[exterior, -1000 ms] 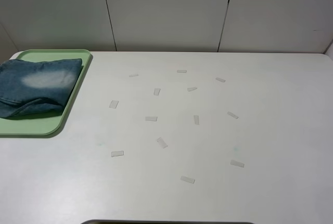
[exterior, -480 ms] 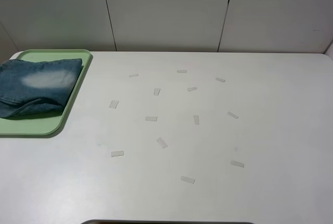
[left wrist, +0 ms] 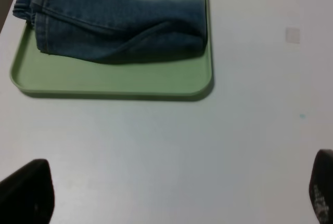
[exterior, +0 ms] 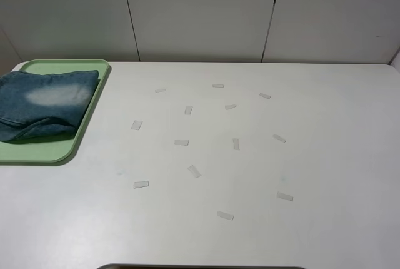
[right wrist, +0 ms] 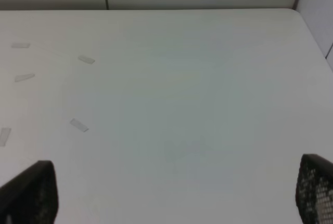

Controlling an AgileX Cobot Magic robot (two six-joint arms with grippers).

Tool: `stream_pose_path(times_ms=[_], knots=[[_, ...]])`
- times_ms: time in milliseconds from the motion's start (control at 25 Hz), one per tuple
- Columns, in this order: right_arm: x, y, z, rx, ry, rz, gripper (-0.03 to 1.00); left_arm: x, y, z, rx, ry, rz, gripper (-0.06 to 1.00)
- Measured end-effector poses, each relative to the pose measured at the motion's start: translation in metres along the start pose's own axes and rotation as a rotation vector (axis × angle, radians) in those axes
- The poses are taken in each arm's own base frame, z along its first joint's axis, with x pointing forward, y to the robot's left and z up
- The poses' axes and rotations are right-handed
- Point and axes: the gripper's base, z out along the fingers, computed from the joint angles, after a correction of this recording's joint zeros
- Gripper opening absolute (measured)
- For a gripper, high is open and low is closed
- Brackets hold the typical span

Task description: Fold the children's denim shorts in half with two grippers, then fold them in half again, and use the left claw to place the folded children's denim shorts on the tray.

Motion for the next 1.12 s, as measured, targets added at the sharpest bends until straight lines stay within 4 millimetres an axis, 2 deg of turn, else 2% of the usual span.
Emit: stream_pose_path(times_ms=[520, 1120], knots=[[0.0000, 0.0000, 0.0000, 0.000, 0.000, 0.000, 0.69, -0.0008, 0.0064, 0.0000, -0.069, -0.008, 0.028, 0.98], [0.0000, 0.0000, 0.0000, 0.000, 0.000, 0.000, 0.69, -0.0008, 0.0066, 0.0000, -0.071, -0.008, 0.028, 0.98]])
